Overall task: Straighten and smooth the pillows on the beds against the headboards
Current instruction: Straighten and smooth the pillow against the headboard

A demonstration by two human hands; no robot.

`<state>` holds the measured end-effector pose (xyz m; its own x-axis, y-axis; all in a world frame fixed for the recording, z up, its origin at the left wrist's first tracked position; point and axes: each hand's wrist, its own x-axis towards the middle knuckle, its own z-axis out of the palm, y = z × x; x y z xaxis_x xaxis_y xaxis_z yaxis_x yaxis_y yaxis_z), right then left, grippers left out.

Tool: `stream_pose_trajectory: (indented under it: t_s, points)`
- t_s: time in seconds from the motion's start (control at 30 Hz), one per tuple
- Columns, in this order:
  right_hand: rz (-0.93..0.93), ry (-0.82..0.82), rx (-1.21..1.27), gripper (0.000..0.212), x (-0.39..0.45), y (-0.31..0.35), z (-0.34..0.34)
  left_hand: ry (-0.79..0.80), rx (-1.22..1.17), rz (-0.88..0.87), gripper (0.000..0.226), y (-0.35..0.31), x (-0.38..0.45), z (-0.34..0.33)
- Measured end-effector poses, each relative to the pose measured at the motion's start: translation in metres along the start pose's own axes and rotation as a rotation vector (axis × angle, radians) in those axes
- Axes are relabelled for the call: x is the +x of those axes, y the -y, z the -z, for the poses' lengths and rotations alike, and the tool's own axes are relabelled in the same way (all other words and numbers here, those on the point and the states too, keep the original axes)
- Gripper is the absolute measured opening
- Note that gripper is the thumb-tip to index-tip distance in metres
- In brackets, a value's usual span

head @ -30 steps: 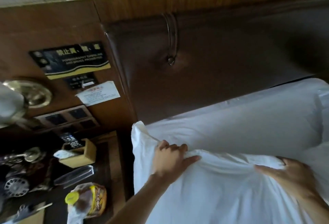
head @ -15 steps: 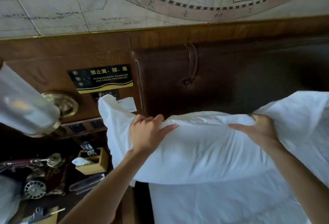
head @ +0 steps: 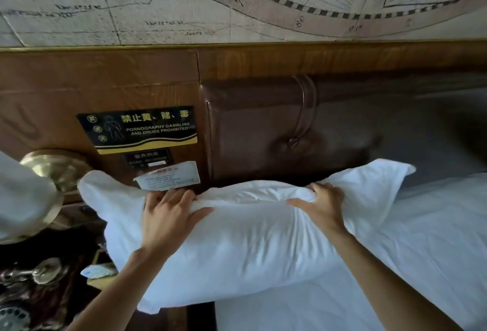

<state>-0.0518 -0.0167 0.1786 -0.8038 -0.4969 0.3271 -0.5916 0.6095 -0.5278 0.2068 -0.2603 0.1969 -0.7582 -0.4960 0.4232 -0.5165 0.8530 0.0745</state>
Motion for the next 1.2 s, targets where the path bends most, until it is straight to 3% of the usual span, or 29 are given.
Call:
stream_pose_trajectory:
  t_s: [0.13, 0.27, 0.43, 0.57, 0.7, 0.83, 0.9, 1.0, 1.1, 1.2]
  points:
    - [0.058, 0.136, -0.078, 0.072, 0.020, -0.041, 0.016, 0.042, 0.010, 0.009, 0.057, 0.014, 0.006, -0.013]
    - [0.154, 0.139, -0.379, 0.076, 0.039, -0.085, 0.054, 0.060, -0.061, 0.051, 0.054, 0.027, 0.004, -0.022]
    - [0.159, 0.080, -0.573, 0.037, 0.035, -0.089, 0.057, 0.034, -0.048, 0.097, 0.048, 0.018, 0.006, -0.020]
    - [0.223, 0.010, -0.516, 0.047, 0.062, -0.082, 0.085, 0.011, -0.003, 0.121, 0.050, 0.013, 0.011, -0.004]
    - [0.216, -0.026, -0.578, 0.028, 0.079, -0.082, 0.087, 0.044, -0.022, 0.179, 0.048, 0.008, 0.019, 0.002]
    - [0.032, -0.075, -0.484, 0.024, 0.052, -0.097, 0.058, 0.174, 0.050, 0.053, 0.054, 0.007, 0.017, -0.009]
    - [0.041, -0.186, -0.396, 0.033, 0.031, -0.091, 0.045, 0.190, 0.068, 0.016, 0.054, 0.008, 0.014, -0.006]
    - [0.153, -0.319, -0.143, 0.031, 0.000, -0.045, 0.024, 0.079, 0.035, 0.014, 0.052, -0.010, 0.002, 0.004]
    - [0.292, -0.241, 0.054, 0.029, -0.034, 0.014, -0.012, -0.013, -0.022, -0.191, 0.048, -0.067, -0.017, 0.001]
    - [0.342, -0.147, -0.021, 0.036, -0.063, 0.042, -0.050, 0.081, 0.027, -0.381, 0.054, -0.107, -0.031, -0.029]
